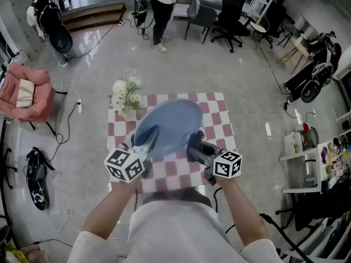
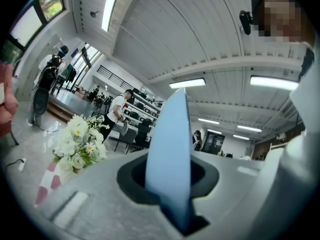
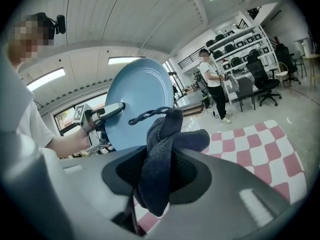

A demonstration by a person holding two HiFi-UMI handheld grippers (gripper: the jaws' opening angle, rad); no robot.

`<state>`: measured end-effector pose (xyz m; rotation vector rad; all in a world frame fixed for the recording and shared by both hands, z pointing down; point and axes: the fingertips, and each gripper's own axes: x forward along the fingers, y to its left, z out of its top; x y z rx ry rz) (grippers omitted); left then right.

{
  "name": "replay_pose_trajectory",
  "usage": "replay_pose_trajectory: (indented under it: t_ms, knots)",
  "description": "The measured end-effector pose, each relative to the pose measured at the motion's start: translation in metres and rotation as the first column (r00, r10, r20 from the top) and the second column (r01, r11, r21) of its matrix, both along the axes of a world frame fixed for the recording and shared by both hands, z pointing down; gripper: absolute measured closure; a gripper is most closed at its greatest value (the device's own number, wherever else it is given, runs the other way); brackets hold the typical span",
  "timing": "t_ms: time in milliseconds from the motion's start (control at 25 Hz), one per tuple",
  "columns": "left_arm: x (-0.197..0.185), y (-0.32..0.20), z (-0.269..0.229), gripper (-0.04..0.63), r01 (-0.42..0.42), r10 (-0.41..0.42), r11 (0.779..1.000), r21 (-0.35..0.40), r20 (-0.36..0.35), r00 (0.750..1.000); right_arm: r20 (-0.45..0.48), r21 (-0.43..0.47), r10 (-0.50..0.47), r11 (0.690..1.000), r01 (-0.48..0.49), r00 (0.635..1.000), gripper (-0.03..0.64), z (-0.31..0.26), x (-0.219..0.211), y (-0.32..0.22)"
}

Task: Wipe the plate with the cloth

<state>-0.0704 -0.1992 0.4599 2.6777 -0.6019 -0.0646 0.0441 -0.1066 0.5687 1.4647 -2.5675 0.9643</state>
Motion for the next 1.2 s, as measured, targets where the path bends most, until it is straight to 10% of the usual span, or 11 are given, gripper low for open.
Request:
replay_pose_trajectory:
  t_ms: [1200]
  knots:
    - [0.01,0.094,0.072,0.518,0.183,-0.159,0.929,-0.322,0.102,0.982,-0.04,0.06,-0.006,0.998,0.008,0.999,0.488,-0.002,0.074,0.106]
